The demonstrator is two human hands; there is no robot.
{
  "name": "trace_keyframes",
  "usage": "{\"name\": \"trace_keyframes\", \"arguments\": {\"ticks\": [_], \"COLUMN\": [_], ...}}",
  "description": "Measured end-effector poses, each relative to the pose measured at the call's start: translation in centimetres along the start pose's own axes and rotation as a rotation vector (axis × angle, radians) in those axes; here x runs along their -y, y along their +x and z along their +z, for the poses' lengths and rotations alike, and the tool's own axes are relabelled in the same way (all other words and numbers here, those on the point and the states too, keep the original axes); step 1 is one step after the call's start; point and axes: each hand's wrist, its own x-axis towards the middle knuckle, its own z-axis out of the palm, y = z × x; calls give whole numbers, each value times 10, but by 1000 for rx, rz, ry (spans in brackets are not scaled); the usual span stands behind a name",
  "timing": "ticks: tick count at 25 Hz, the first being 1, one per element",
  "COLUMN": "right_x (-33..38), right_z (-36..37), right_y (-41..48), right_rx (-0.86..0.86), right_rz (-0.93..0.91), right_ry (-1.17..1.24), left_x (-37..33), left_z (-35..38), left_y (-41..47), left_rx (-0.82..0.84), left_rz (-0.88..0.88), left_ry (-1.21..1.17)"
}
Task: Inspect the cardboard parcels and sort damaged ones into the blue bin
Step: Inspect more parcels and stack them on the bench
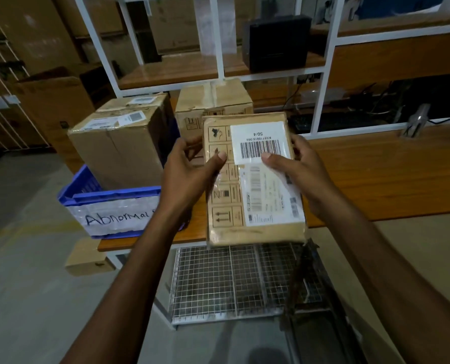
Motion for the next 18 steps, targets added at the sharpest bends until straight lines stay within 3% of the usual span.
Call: {"name": "trace_keyframes", "arguments": {"ticks": [5, 8, 10, 13, 15, 17, 18], "right_x": [-9, -12, -12, -15, -19, -16, -15], "right_z": [12, 21, 24, 27, 29, 32, 32], "right_y": [11, 21, 24, 15, 6, 6, 6], "right_rx": [82, -13, -27, 100, 21, -118, -149], "right_rz": [9, -1, 30, 98, 102, 45, 25], "right_ry": [42, -7, -2, 31, 30, -4, -5], "left_x": [14, 25, 23, 25, 24, 25, 27], "left_z": [1, -4, -4, -1, 1, -3, -7], "left_y": [10, 15, 17, 18, 18, 15, 11], "left_rx": [314, 402, 366, 194, 85, 107, 204], "left_rz": [-112, -102, -98, -100, -110, -160, -183], "left_ry": [-8, 55, 90, 110, 129, 39, 9]}}
